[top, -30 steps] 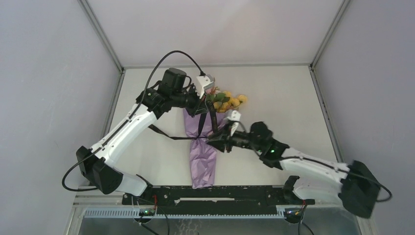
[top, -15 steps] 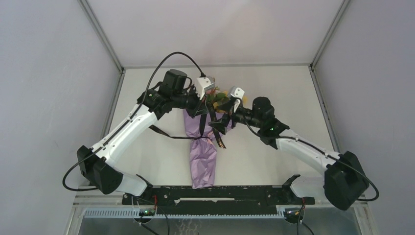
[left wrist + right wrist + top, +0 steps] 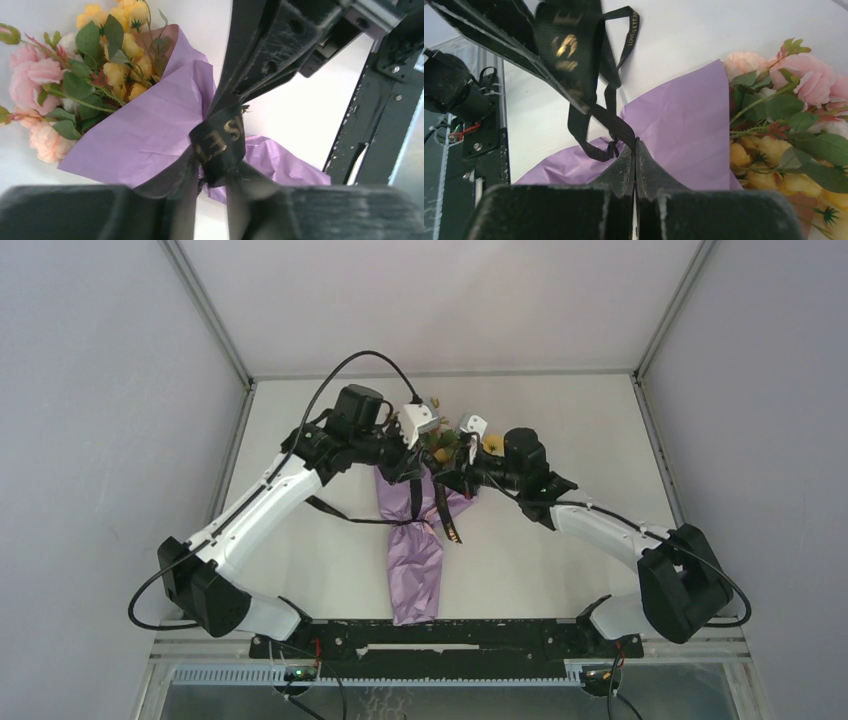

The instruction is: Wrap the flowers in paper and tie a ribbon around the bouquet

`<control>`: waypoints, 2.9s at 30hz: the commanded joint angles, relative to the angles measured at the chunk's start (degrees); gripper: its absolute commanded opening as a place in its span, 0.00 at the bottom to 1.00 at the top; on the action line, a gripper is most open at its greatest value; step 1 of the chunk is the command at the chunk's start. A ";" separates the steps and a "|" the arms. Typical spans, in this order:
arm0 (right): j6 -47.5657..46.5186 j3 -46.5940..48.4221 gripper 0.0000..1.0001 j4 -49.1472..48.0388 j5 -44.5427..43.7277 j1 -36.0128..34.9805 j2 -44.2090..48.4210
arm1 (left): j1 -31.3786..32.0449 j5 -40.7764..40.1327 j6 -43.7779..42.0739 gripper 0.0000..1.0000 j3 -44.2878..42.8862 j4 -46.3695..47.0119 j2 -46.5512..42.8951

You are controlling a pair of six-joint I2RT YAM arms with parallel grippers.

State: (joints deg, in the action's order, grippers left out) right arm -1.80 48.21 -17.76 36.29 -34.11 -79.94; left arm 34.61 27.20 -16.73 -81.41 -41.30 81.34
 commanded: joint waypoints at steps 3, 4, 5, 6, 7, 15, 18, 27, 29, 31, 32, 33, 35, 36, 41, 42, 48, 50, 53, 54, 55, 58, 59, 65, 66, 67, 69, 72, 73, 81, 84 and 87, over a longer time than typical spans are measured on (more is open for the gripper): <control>0.48 1.59 0.00 3.58 1.68 2.01 6.34 | -1.15 -8.86 -18.75 0.68 5.62 -7.95 -3.62; 0.41 1.54 0.00 4.47 1.48 2.29 6.90 | -2.44 -11.91 -23.19 0.70 9.43 -8.18 -4.43; 0.32 1.54 0.00 5.20 1.31 2.58 7.38 | -3.75 -14.08 -27.75 0.72 12.71 -7.92 -5.12; 0.31 1.47 0.00 5.61 1.14 2.74 7.81 | -5.12 -16.22 -31.25 0.73 15.70 -6.84 -5.48; 0.39 1.39 0.00 5.96 0.59 2.96 8.20 | -6.41 -18.12 -33.85 0.74 18.39 -4.75 -5.52; 1.54 0.60 0.00 6.78 0.04 4.25 9.52 | -9.47 -22.92 -44.90 0.77 32.44 11.16 -0.15; 1.54 -0.03 0.00 7.17 0.01 5.03 10.97 | -9.47 -24.45 -42.49 0.77 32.04 15.90 3.53; 12.18 -6.78 0.00 7.09 0.66 20.23 19.02 | -9.76 -31.14 -39.87 0.00 32.25 16.35 6.87; 17.74 -10.34 0.00 6.22 1.03 27.36 20.11 | -10.43 -32.11 -38.48 0.00 33.28 15.74 5.59; 26.11 -14.65 0.00 4.87 0.04 36.65 20.77 | -10.90 -34.17 -36.60 0.00 34.58 15.47 4.88; 29.02 -16.53 0.00 5.40 -1.28 40.13 20.55 | -11.15 -35.24 -35.87 0.00 35.17 15.44 4.76; 30.76 -18.97 0.00 4.74 -1.00 43.19 19.96 | -11.39 -36.36 -35.17 0.00 35.82 15.35 4.71; 34.29 -23.84 0.00 1.26 -0.10 48.94 19.07 | -11.87 -37.83 -34.43 0.00 37.14 15.26 4.56; 35.93 -26.34 0.00 -0.31 0.21 51.38 18.96 | -12.16 -38.09 -33.93 0.00 37.52 14.93 4.24; 39.56 -33.58 0.00 -2.76 -0.54 61.25 22.25 | -13.27 -37.73 -33.28 0.00 40.76 15.20 -0.70; 39.72 -34.18 0.00 -2.62 -0.52 63.02 22.96 | -13.72 -37.93 -33.28 0.00 41.48 15.70 -1.89; 42.22 -35.64 0.00 -4.47 3.41 71.57 23.14 | -17.52 -38.77 -33.06 0.00 42.19 16.64 -3.72; 42.55 -35.64 0.00 -4.97 3.50 71.64 22.87 | -17.96 -39.06 -32.89 0.00 42.32 16.59 -3.85; 42.37 -35.55 0.00 -4.59 3.60 71.24 22.98 | -17.98 -37.46 -32.02 0.00 41.98 15.65 -5.06; 41.84 -35.32 0.00 -3.93 3.50 70.52 23.25 | -18.00 -35.78 -31.09 0.00 41.22 14.22 -5.90; 40.96 -34.87 0.00 -2.52 3.08 69.06 23.70 | -17.86 -33.78 -29.93 0.00 40.14 12.39 -6.49; 36.71 -32.47 0.00 3.94 -0.49 61.30 25.80 | -16.68 -28.33 -25.95 0.00 35.72 6.91 -7.83; 35.51 -31.46 0.00 6.17 -1.92 57.30 26.75 | -15.85 -26.94 -24.55 0.00 34.19 5.17 -8.22; 31.93 -28.25 0.04 18.26 -12.30 38.30 35.16 | -7.32 -19.65 -18.82 0.00 25.14 -6.92 -9.73; 31.50 -27.65 0.08 21.70 -13.74 35.31 36.46 | -5.95 -18.35 -17.98 0.00 23.70 -8.28 -10.16; 31.42 -27.16 0.15 23.61 -14.57 31.86 37.66 | -4.83 -16.27 -17.31 0.00 22.40 -9.65 -10.68; 31.68 -26.08 0.30 27.29 -14.99 25.91 39.05 | -2.77 -12.99 -16.30 0.00 20.10 -11.75 -11.62; 30.18 -21.94 0.44 36.55 -17.36 17.53 40.08 | -0.74 -9.26 -14.02 0.00 16.26 -14.06 -11.74; 29.32 -20.08 0.46 39.89 -19.58 14.85 40.51 | -0.22 -8.51 -13.42 0.00 15.45 -14.42 -11.73; 17.15 -12.08 0.55 35.21 -25.60 -2.14 43.32 | 1.97 -4.70 -9.76 0.00 15.43 -11.05 -12.54; 10.30 -12.17 0.57 23.39 -15.08 -4.93 39.48 | 2.16 -8.13 -5.43 0.02 15.03 -8.79 -12.53; 6.06 -12.21 0.58 10.67 -3.66 -5.01 33.14 | 2.15 -12.02 -2.07 0.02 13.15 -11.94 -11.98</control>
State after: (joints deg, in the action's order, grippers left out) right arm 14.11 34.59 11.84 18.65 -38.26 -40.12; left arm 36.47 18.44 -25.04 -63.99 -52.49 70.35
